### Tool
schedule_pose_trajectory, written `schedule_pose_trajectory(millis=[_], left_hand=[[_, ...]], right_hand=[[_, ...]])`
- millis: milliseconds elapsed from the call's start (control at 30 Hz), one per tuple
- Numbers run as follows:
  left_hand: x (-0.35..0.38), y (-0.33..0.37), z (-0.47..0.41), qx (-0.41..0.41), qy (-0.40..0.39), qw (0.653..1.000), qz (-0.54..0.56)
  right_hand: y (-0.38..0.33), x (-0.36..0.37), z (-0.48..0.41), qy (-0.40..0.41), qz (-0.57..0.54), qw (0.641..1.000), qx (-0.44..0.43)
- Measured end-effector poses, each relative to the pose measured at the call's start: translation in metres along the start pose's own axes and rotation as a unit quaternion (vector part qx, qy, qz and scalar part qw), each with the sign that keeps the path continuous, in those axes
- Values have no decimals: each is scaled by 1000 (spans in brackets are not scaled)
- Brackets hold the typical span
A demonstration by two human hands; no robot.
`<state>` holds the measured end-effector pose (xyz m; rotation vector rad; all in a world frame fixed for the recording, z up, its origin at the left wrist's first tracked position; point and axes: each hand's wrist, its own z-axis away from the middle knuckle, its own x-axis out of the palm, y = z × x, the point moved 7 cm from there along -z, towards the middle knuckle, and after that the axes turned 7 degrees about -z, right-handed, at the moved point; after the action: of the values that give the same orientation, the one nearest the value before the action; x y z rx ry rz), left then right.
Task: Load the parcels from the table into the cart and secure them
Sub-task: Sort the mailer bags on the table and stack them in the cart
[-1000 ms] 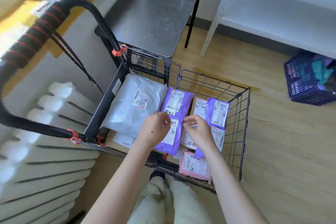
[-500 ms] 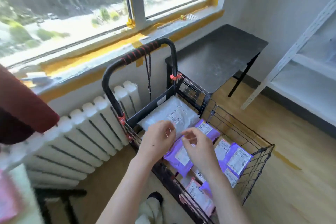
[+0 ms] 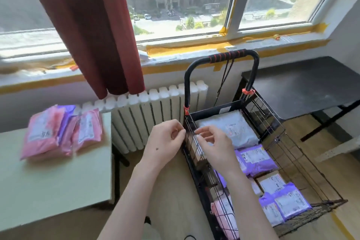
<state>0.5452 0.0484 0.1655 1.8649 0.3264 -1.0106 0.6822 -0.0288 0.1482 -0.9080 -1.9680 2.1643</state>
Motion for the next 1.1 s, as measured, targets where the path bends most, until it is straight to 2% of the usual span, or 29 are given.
schedule_pose_trajectory(millis=[733,1100], left_hand=[[-245,-224,146,-103,142,984,18],[-289,-298,167,-174,195,965,28]], right_hand=[[-132,289,73,-126,11,990,-57],[-157,377,55,-199,24,977,-67]])
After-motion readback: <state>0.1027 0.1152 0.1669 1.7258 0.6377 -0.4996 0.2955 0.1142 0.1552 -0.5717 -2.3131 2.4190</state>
